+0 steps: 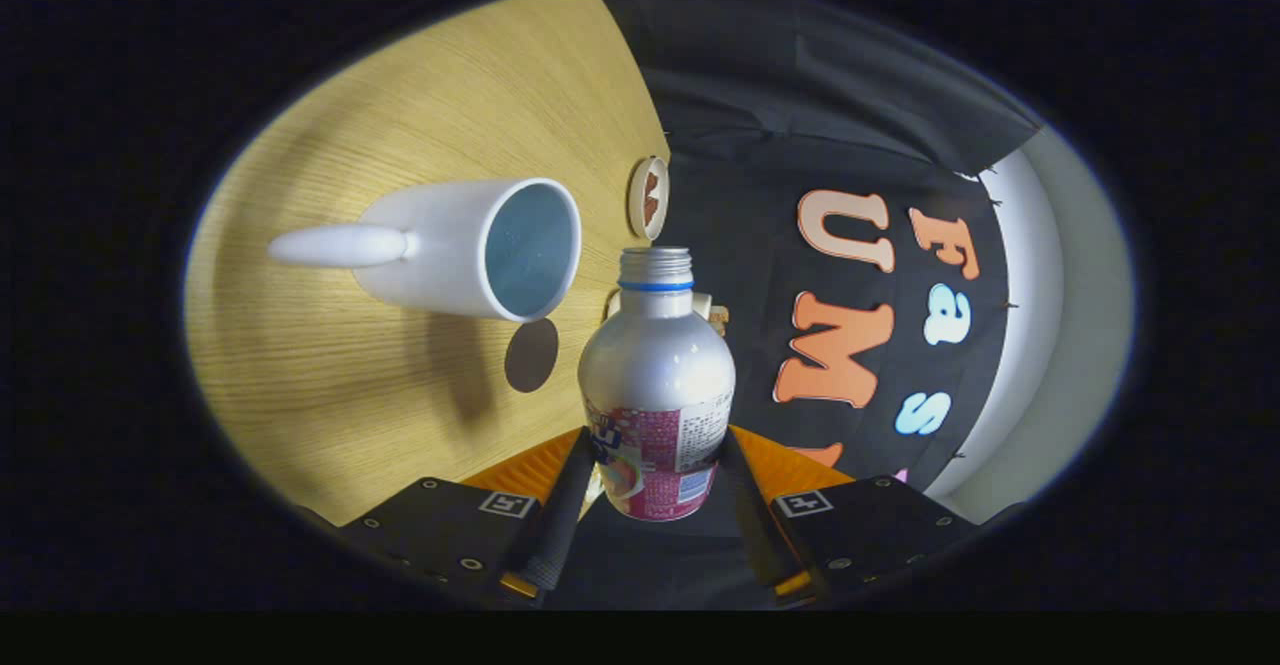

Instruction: Take the bottle from table, then pour the juice into the cup, finally place the bottle on the coaster

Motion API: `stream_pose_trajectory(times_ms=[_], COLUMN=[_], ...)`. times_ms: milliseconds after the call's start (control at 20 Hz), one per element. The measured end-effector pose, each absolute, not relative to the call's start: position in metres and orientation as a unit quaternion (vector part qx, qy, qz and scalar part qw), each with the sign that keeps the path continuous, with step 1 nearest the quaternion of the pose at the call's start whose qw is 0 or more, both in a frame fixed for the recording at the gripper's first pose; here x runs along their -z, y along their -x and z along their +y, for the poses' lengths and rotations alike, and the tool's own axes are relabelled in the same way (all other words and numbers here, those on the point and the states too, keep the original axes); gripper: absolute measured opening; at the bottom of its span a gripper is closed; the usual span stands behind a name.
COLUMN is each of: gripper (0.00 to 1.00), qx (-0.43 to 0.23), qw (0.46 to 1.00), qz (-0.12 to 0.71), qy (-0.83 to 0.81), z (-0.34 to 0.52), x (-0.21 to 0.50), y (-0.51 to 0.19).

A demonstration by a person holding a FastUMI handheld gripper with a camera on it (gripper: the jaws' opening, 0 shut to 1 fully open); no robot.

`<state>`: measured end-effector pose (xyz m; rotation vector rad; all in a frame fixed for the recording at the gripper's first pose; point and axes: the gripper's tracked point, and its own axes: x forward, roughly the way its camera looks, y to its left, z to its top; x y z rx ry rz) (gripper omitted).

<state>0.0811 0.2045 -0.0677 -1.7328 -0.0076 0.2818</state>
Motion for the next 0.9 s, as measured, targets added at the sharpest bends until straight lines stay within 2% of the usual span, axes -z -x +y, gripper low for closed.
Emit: stream_pose_trajectory(times_ms=[500, 900], gripper=[0.72, 0.72], qx=[-0.141, -0.166], qw=[0.815, 0.896], qz=[0.087, 0.113], qy=[0.555, 0.397], z=[0.173, 0.173], x=[0.093, 0.096], y=[-0.068, -0.054])
